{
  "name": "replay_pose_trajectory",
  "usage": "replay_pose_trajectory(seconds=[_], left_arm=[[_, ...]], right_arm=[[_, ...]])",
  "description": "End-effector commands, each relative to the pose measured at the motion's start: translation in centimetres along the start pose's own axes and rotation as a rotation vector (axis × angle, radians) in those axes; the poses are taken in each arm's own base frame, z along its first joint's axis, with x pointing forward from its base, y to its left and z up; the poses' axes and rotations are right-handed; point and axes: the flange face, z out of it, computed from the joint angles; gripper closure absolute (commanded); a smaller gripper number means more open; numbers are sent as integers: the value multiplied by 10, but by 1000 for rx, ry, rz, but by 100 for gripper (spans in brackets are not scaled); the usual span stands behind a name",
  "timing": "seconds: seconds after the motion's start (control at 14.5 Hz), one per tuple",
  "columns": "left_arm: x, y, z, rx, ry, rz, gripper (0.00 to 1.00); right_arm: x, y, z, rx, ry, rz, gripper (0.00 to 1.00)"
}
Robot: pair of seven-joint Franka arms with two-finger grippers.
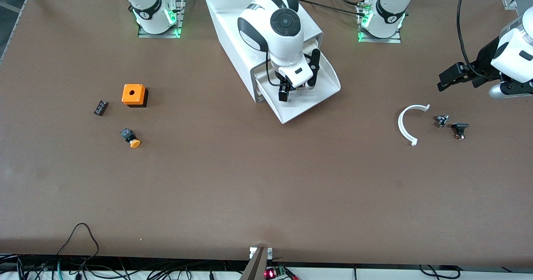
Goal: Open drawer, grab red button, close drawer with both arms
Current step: 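Close the right gripper on the red mushroom button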
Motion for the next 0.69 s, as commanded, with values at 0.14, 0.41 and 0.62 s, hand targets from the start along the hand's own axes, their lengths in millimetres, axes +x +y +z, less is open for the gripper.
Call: replay_pose_trajectory(seconds=[0.14, 0.41, 0.62], left_arm=[[3, 4, -7, 15, 8, 0, 0], [0, 10, -7, 16, 6, 10, 0], [1, 8, -6, 17, 2, 9, 0]], right_arm=[[9, -3, 4, 8, 8, -25, 0], [10, -3, 19, 16, -6, -26, 0], [13, -3, 21, 6, 12, -24, 0]])
